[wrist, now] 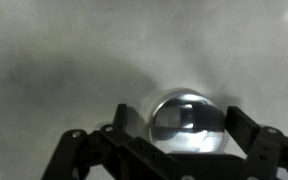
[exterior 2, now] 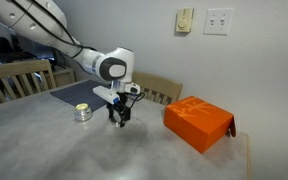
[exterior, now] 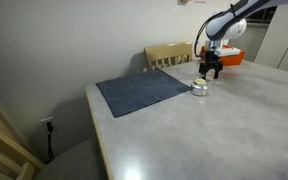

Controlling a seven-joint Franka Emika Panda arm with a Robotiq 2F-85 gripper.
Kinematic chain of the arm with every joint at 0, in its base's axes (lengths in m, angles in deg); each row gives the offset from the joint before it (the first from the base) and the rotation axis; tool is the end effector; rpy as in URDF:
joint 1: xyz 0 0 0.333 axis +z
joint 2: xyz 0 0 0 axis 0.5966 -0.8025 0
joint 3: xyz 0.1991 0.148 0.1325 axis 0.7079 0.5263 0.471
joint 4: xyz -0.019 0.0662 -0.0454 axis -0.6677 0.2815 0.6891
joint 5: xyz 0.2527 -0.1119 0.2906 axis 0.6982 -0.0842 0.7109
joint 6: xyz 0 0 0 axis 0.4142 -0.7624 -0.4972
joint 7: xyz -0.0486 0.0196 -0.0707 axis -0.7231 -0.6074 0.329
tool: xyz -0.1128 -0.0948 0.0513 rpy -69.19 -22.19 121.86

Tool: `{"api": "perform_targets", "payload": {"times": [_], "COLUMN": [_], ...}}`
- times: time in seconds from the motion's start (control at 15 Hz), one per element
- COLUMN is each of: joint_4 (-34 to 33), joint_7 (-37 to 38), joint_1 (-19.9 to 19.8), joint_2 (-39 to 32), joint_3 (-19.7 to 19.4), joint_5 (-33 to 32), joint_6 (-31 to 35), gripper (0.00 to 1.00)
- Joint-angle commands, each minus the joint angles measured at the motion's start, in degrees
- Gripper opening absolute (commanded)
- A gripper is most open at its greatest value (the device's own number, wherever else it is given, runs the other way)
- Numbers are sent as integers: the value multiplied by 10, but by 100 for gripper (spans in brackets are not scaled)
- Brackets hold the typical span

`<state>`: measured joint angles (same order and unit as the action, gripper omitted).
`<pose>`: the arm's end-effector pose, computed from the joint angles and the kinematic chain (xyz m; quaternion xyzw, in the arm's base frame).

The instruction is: Put the silver lid on the silver bottle

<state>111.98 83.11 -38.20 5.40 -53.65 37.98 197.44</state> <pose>0.6918 -0.0362 0.0607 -0.9943 0.0599 0.0867 0.0165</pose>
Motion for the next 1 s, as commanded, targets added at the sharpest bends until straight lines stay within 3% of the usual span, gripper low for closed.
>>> {"api": "perform_targets", "payload": {"times": [0.0, 0.27, 0.33, 0.4, 0.53, 0.8, 0.93], "joint_4": [-37, -47, -46, -47, -46, -59, -59], "joint_7": [2, 8, 13, 15, 20, 18, 18], "joint_1": [2, 4, 5, 4, 5, 6, 9], "joint_2": [-29, -38, -36, -36, -34, -39, -40], "joint_3": [5, 4, 4, 4, 3, 3, 3], "joint_5": [-12, -14, -12, -13, -14, -17, -22], "joint_6": [17, 14, 10, 7, 6, -5, -9], "gripper": [100, 100, 95, 73, 69, 44, 44]}}
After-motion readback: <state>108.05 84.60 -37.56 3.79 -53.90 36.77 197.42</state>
